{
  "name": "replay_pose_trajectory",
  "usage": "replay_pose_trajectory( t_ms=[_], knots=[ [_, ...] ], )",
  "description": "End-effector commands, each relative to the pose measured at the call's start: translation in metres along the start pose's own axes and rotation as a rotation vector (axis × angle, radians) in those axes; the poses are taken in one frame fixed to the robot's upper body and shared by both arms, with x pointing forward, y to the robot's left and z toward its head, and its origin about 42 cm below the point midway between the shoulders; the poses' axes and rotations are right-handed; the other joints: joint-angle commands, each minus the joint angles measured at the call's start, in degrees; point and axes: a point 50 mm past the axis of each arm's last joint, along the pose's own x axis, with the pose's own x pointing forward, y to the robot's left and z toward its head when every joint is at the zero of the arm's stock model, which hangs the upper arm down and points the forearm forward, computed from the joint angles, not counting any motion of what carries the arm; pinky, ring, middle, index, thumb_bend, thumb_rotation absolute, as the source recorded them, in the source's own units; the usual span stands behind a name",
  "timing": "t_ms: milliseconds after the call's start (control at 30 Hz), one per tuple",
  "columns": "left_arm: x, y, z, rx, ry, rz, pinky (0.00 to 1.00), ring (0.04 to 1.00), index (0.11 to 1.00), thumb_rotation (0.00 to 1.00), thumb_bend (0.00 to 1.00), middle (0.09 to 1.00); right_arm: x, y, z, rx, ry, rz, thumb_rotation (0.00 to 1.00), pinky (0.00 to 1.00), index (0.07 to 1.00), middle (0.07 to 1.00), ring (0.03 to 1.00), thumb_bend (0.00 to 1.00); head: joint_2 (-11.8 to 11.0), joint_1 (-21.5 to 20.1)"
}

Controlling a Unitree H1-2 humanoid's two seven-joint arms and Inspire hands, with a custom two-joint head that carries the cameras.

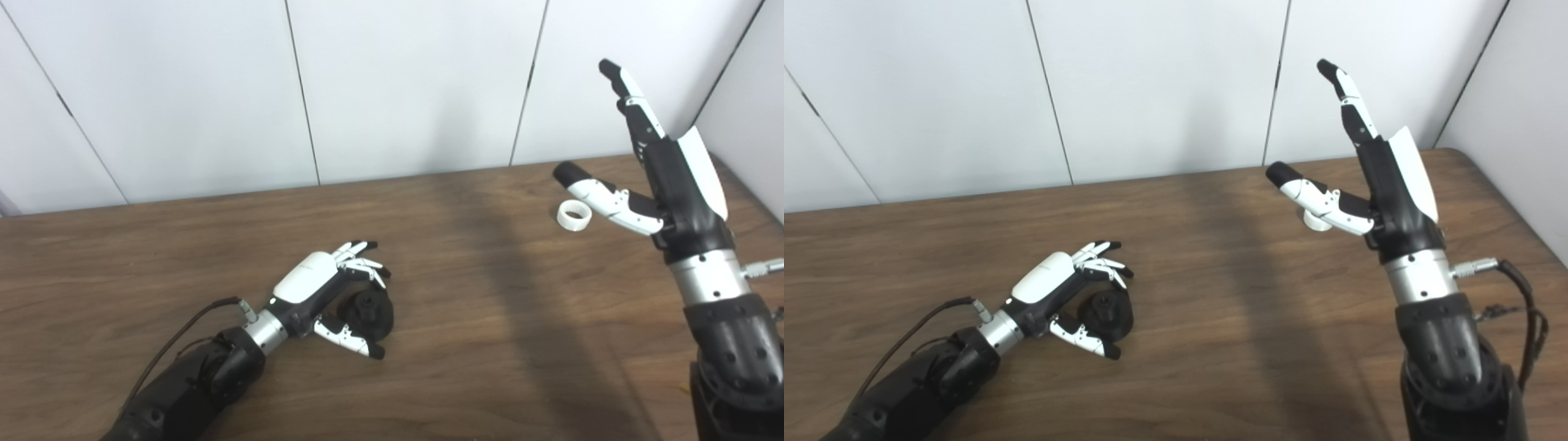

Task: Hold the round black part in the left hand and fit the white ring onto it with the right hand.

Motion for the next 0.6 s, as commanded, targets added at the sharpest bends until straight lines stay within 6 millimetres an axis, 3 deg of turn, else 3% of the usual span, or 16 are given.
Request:
replay_pose_trajectory(
  t_ms=[0,67,367,567],
  knots=[
    [-0.022,-0.017,-0.009,0.023,0.049,-0.135,1.00,0.974,0.479,0.06,0.52,0.773,0.013,-0.013,0.003,-0.048,-0.043,-0.042,0.40,0.89,0.926,0.971,0.977,0.54,0.00,0.13],
    [-0.023,-0.017,-0.008,0.018,0.045,-0.131,1.00,0.972,0.479,0.06,0.52,0.769,0.019,-0.016,-0.004,-0.066,-0.033,-0.044,0.35,0.88,0.907,0.944,0.956,0.57,0.00,0.25],
    [-0.023,-0.018,-0.004,-0.004,0.039,-0.133,1.00,0.977,0.480,0.06,0.52,0.767,0.050,-0.035,-0.034,-0.237,0.028,0.002,0.30,0.79,0.886,0.917,0.906,0.61,-0.68,-0.03],
    [-0.024,-0.024,-0.005,-0.019,0.050,-0.129,1.00,0.972,0.480,0.06,0.52,0.765,0.061,-0.044,-0.057,-0.316,0.061,0.071,0.25,0.81,0.849,0.891,0.905,0.68,-2.35,-1.66]
  ],
)
